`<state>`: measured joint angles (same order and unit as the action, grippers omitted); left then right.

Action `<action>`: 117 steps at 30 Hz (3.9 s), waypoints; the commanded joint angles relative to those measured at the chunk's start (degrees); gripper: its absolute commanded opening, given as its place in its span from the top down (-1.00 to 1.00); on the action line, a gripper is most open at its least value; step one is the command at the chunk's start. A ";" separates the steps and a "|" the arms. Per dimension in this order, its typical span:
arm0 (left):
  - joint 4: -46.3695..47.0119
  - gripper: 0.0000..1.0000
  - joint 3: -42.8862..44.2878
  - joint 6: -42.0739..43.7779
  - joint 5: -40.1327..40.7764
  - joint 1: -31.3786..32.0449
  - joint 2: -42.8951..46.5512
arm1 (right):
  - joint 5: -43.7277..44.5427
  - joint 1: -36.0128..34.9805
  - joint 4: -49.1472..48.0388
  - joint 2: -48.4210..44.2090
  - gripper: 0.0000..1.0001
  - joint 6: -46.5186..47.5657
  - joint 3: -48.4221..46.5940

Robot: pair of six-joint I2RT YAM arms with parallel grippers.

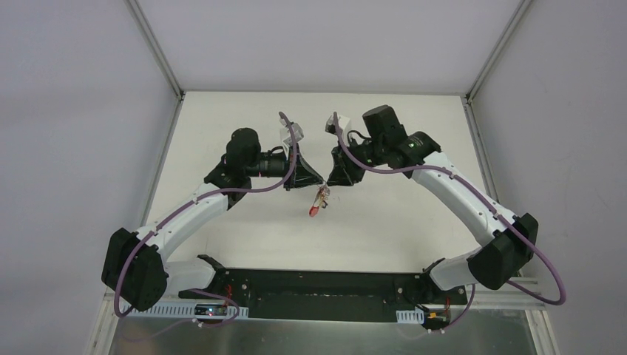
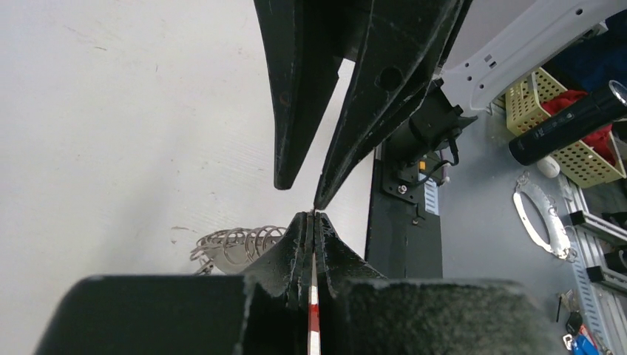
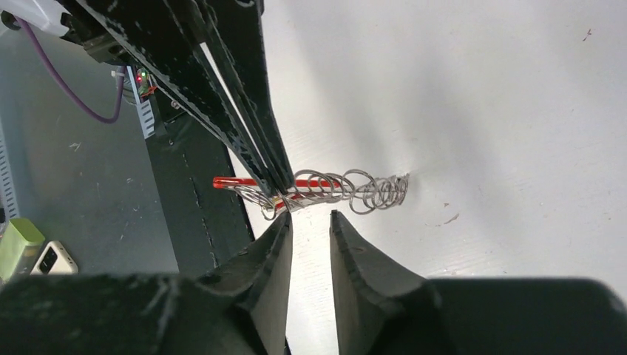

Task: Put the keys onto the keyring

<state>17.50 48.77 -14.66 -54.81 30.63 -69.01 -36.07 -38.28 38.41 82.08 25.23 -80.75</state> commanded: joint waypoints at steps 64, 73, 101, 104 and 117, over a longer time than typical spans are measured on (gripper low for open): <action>21.41 1.00 1.76 -18.16 -8.21 -0.83 -3.15 | -10.16 4.74 -10.27 -12.91 0.35 -1.90 7.62; 22.37 1.00 1.59 -19.01 -8.13 -0.75 -3.15 | -10.59 3.97 -12.49 -10.52 0.48 -3.52 7.79; 25.51 1.00 1.50 -21.76 -8.39 -0.75 -4.79 | -8.90 1.79 -13.28 -8.94 0.78 -3.12 8.31; 25.66 1.00 1.56 -21.90 -8.32 -0.75 -4.76 | -9.19 1.81 -13.21 -9.17 0.95 -3.11 8.53; 22.93 1.00 0.17 -14.44 -8.21 -0.84 -3.54 | -5.65 2.16 -8.70 -11.00 1.00 0.34 7.46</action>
<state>38.28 48.99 -33.45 -62.11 30.26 -74.04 -43.29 -36.14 27.62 73.03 23.11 -72.29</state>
